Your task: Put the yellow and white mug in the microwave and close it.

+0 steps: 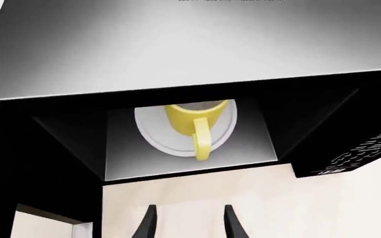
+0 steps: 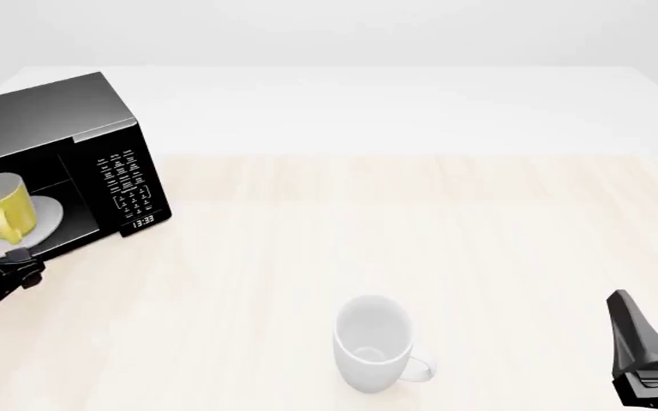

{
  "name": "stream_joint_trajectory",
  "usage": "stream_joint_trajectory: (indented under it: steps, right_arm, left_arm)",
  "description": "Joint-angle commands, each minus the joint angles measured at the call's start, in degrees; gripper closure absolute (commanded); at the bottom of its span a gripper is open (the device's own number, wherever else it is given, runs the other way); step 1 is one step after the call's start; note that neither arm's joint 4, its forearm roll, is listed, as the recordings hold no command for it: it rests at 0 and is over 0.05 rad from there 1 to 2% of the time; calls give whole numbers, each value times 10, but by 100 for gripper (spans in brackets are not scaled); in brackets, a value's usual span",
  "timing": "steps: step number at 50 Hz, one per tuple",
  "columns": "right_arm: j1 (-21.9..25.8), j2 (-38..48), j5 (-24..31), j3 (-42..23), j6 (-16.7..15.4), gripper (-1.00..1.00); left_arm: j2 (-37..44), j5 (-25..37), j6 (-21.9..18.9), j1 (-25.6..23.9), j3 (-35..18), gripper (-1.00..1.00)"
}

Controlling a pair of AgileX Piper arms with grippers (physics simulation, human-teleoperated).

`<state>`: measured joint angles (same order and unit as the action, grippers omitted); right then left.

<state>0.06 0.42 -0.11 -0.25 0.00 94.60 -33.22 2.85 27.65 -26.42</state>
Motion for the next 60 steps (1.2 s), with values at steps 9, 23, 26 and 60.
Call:
stream_joint_trajectory:
  steps: [9,23,26,60]
  right_arm:
    - [0,0,0,0,0,-100]
    - [0,0,0,0,0,-100]
    - [0,0,0,0,0,-100]
    - [0,0,0,0,0,-100]
  left_arm:
    - [-80,70,25,-1,16,-100]
    - [-145,117,35,0,27,-100]
    - [-157,124,36,2,31,-100]
    - [-299,268,75,-14,23,-100]
